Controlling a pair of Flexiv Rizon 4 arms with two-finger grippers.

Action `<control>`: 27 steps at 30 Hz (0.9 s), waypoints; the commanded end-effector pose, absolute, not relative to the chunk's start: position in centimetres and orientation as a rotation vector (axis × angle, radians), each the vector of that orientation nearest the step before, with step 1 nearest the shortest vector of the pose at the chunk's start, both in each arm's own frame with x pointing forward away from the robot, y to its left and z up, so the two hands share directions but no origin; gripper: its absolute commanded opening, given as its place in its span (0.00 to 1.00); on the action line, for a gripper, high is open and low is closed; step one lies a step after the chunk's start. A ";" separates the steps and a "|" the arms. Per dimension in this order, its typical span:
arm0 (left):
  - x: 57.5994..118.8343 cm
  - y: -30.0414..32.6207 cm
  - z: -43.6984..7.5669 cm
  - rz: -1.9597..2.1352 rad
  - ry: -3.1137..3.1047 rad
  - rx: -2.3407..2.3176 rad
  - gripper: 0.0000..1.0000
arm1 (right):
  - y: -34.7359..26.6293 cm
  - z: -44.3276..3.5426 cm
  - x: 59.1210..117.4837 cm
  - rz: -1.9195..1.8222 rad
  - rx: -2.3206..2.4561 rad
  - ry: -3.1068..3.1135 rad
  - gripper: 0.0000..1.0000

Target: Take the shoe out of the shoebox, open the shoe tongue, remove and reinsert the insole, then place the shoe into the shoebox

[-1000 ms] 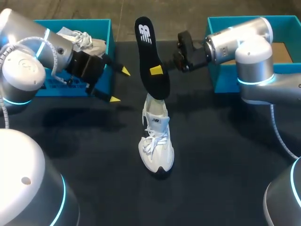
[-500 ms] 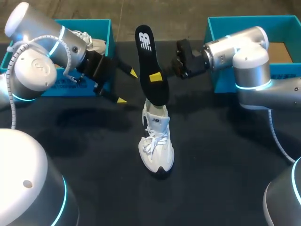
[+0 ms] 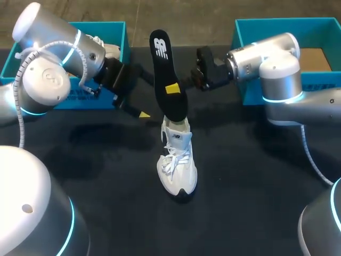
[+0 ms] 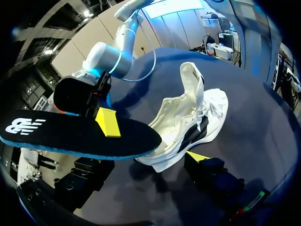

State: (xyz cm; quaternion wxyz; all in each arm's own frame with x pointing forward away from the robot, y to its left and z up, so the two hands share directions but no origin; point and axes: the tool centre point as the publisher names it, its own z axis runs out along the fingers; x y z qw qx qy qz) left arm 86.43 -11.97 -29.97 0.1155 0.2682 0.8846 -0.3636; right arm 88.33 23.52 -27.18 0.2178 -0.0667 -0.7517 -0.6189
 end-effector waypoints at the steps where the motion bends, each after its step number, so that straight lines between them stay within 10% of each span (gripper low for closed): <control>1: 86.2 -12.0 -30.1 -1.063 2.594 0.781 1.00 | 23.5 -27.3 87.9 -1.728 -0.228 -2.073 0.00; 27: 86.2 -12.2 -31.1 -1.083 2.605 0.788 1.00 | 23.3 -29.5 86.0 -1.755 -0.426 -2.044 0.00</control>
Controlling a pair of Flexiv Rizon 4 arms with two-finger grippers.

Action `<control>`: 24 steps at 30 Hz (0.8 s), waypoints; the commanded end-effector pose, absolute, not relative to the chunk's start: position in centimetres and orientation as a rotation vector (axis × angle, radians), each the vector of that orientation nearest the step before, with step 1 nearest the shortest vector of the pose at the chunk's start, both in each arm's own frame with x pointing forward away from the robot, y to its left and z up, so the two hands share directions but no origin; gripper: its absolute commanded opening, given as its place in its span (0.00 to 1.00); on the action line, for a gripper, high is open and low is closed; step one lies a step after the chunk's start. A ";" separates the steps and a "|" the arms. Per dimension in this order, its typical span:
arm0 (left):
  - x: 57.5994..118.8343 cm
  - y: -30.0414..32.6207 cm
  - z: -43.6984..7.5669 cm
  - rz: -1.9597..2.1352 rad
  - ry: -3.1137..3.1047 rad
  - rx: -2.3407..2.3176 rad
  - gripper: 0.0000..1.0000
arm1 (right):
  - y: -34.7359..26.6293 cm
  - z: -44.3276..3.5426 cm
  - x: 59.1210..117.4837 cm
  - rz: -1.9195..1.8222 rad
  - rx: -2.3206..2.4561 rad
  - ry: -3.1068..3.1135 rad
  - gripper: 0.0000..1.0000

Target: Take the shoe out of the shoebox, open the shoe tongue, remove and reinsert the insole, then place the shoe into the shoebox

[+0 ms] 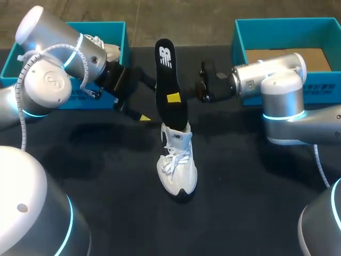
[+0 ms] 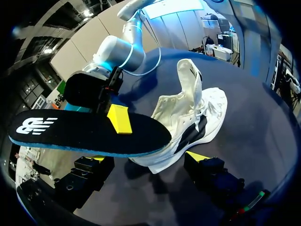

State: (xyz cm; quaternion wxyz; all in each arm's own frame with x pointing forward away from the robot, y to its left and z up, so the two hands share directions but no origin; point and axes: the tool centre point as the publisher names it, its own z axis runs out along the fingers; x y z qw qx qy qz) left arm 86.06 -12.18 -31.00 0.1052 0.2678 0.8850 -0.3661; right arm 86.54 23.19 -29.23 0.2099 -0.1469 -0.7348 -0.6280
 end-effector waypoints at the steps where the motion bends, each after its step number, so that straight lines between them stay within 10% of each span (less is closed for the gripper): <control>1: 86.2 -12.2 -31.1 -1.081 2.601 0.789 1.00 | 23.3 -29.6 86.0 -1.754 -0.428 -2.043 0.00; 24: 86.4 -11.6 -31.2 -1.075 2.591 0.777 1.00 | 22.9 -31.9 84.3 -1.744 -0.516 -2.055 0.00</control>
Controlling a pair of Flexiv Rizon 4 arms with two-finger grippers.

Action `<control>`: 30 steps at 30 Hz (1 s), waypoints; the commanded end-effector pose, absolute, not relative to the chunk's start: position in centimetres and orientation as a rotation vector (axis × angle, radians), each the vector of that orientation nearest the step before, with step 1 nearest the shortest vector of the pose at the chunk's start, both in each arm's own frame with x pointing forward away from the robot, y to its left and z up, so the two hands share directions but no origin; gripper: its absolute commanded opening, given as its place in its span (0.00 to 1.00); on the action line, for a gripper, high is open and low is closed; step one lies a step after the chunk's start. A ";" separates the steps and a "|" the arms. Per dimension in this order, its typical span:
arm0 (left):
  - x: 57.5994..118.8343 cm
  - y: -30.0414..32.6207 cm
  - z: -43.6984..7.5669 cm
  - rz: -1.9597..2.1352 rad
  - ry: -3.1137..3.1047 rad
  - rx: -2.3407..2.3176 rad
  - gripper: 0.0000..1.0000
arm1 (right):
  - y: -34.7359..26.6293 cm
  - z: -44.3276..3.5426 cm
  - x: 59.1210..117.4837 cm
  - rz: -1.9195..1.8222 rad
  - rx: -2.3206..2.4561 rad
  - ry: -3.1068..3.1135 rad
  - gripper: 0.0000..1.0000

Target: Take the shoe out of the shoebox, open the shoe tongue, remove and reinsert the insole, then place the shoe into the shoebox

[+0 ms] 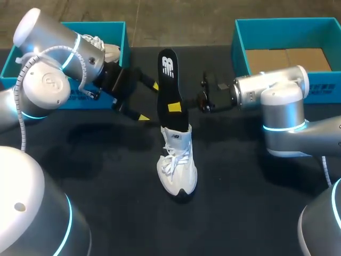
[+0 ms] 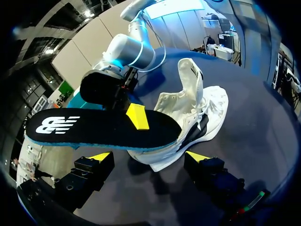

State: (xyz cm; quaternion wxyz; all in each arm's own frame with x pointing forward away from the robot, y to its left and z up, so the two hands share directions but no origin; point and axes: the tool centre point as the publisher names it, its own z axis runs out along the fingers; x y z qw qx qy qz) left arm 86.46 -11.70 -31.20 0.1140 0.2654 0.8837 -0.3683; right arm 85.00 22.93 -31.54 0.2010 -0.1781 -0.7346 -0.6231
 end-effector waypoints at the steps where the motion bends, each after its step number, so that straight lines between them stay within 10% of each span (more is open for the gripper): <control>1: 86.4 -11.6 -31.2 -1.075 2.591 0.777 1.00 | 22.9 -32.0 84.3 -1.744 -0.522 -2.054 0.00; 30: 86.4 -11.6 -31.2 -1.075 2.591 0.777 1.00 | 22.4 -33.5 82.1 -1.645 -0.612 -2.077 0.02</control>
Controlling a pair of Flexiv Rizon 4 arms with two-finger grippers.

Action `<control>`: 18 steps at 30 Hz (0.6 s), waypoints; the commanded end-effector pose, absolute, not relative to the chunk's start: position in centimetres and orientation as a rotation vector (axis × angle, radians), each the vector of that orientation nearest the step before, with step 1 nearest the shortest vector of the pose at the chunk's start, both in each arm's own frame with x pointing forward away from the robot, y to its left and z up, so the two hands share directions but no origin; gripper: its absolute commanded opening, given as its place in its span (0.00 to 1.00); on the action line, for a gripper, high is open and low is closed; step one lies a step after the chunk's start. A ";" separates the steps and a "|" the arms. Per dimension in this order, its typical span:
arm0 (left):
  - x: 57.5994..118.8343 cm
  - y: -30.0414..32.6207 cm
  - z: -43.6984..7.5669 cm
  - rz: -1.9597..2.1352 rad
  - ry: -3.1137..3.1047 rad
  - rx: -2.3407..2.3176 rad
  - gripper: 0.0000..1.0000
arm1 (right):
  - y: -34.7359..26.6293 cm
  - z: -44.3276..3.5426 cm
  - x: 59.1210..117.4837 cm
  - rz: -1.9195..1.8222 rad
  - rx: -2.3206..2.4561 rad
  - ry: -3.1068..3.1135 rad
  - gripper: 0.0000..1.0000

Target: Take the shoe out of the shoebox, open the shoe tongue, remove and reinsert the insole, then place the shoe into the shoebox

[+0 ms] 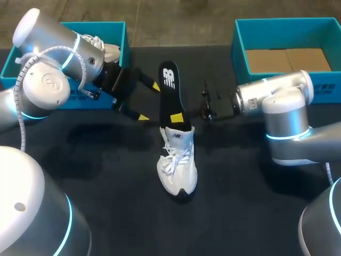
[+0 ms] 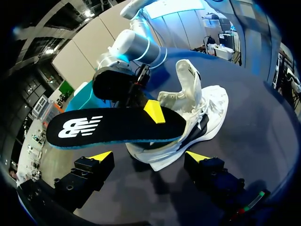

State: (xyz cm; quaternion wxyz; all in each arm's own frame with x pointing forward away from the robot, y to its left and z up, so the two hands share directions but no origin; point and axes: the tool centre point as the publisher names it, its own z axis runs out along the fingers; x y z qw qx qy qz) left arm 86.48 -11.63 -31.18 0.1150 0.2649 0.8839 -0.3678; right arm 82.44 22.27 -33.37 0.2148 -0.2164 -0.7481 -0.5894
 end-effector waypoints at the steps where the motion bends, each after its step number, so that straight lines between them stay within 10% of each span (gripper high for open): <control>1: 86.4 -11.6 -31.2 -1.075 2.591 0.777 1.00 | 22.4 -33.3 82.2 -1.648 -0.610 -2.081 0.25; 5: 86.4 -11.6 -31.2 -1.075 2.591 0.777 1.00 | 22.4 -32.9 82.3 -1.657 -0.604 -2.093 0.44; 18: 86.4 -11.6 -31.2 -1.075 2.591 0.777 1.00 | 22.0 -31.1 84.2 -1.670 -0.545 -2.145 0.42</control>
